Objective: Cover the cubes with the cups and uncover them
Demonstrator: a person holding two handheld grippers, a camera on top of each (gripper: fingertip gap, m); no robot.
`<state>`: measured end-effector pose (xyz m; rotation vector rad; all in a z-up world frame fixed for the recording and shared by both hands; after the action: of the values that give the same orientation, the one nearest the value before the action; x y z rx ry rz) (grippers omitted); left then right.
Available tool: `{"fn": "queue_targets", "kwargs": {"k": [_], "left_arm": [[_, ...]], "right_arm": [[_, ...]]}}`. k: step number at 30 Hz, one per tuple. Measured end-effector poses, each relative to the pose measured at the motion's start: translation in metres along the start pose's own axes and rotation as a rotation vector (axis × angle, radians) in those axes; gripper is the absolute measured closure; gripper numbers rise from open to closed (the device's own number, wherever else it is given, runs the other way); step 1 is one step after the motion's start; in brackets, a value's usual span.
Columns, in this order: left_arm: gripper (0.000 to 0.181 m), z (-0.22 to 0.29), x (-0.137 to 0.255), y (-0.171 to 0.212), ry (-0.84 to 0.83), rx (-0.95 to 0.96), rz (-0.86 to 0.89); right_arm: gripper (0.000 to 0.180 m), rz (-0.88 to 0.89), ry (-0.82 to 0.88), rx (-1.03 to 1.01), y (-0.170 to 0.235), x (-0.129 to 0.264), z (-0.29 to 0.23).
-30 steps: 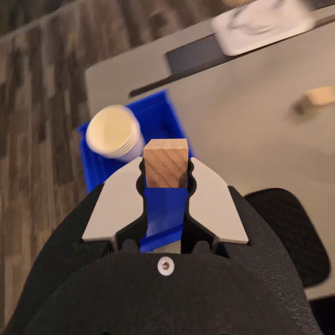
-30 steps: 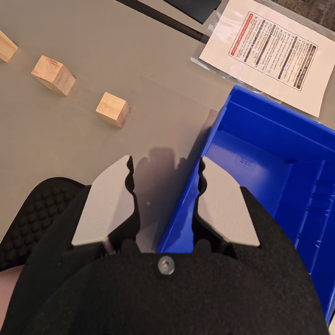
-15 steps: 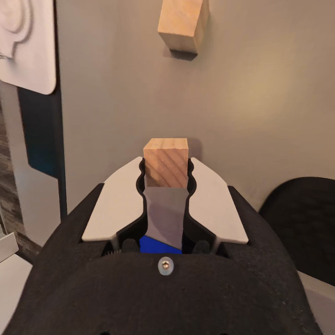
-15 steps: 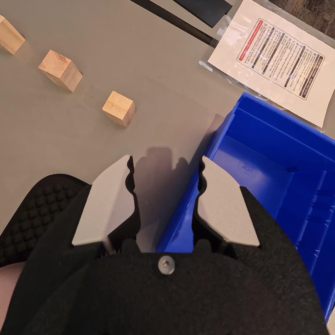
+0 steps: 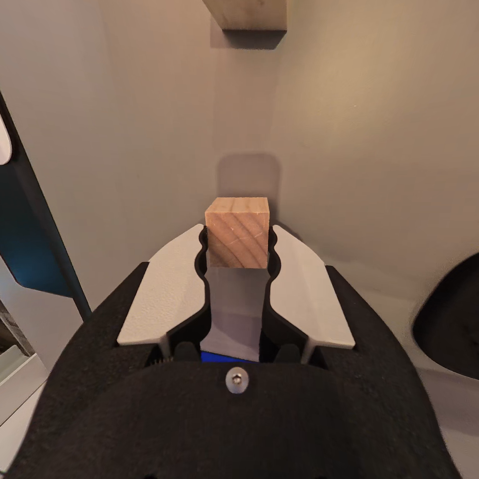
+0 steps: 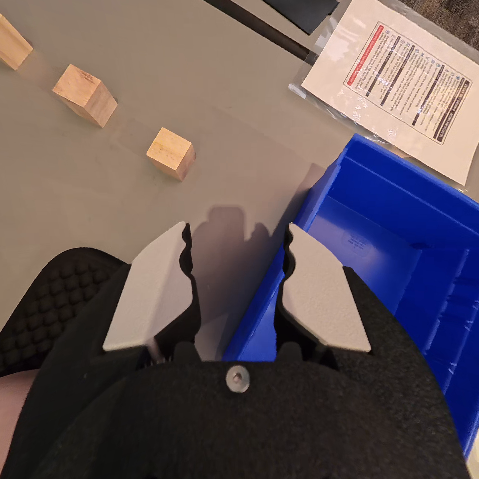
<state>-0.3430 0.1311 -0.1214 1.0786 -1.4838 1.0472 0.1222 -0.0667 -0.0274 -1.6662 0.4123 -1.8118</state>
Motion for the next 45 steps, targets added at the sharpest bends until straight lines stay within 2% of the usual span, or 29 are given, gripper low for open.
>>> {"fn": "queue_targets", "kwargs": {"k": [13,18,22,26,29,31,34,37,40,45], "left_arm": [[0.136,-0.002,-0.007,-0.001,0.060,0.034,0.000],[0.119,-0.005,0.002,-0.008,0.036,0.096,0.063],[0.131,-0.008,0.045,-0.028,-0.070,0.126,0.237],[0.132,-0.028,0.132,-0.028,-0.316,0.228,0.474],[0.147,-0.046,0.196,0.018,-0.499,0.373,0.553],[0.153,-0.048,0.212,0.065,-0.518,0.457,0.499],[0.146,-0.043,0.207,0.138,-0.477,0.598,0.314],[0.141,-0.037,0.193,0.195,-0.473,0.674,0.119],[0.141,-0.035,0.180,0.229,-0.475,0.694,-0.025],[0.135,-0.027,0.150,0.259,-0.364,0.766,-0.141]], "right_arm": [[0.112,-0.011,-0.003,0.001,0.001,-0.002,0.000],[0.112,-0.009,-0.008,0.002,0.000,-0.003,0.000],[0.112,-0.011,-0.015,0.003,0.001,-0.005,0.000],[0.112,-0.013,-0.013,-0.009,0.001,-0.007,0.002],[0.112,-0.027,-0.011,0.001,0.001,-0.007,0.000],[0.112,-0.023,-0.019,0.020,-0.001,-0.007,-0.004],[0.112,-0.015,-0.018,0.029,-0.003,-0.005,-0.006],[0.112,-0.019,-0.010,0.024,-0.003,-0.004,-0.005],[0.112,-0.035,0.000,0.023,-0.002,-0.004,-0.005],[0.112,-0.048,-0.002,0.043,-0.003,-0.005,-0.009]]}}
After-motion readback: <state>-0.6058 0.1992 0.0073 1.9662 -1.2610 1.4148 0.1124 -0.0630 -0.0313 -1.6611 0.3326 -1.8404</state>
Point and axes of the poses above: each gripper's, where its closed fingertips meet, x back along the fingers, y out of its underside, z = x × y across the jaws, the point moved 1 cm from there along x, back along the fingers, and after that the axes turned 5 degrees about y, right-handed, at the moved point
